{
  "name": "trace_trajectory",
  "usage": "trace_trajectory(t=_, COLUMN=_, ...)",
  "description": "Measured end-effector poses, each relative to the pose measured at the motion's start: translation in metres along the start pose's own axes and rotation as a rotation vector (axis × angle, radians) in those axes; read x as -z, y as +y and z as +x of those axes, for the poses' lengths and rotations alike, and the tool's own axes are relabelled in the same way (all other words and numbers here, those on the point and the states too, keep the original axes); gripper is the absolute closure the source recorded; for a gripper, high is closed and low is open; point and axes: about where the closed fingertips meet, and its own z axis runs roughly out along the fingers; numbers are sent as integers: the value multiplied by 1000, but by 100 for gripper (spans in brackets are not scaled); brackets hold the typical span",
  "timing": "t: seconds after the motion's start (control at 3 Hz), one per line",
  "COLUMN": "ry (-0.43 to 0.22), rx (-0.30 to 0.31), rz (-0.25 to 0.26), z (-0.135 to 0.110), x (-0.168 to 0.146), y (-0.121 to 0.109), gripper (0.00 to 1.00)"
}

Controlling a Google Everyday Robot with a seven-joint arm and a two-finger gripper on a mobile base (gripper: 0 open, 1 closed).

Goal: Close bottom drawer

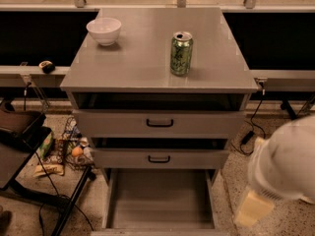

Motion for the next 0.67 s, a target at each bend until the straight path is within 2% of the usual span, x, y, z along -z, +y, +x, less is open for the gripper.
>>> trace_trajectory(t=0.33, ry=66, rx=-15, rz=-80, z=22, x=-71, y=37, gripper=0)
trace_trajectory(t=0.67, ry=64, rx=-14, rz=-79, z=22, x=-71, y=37, gripper=0)
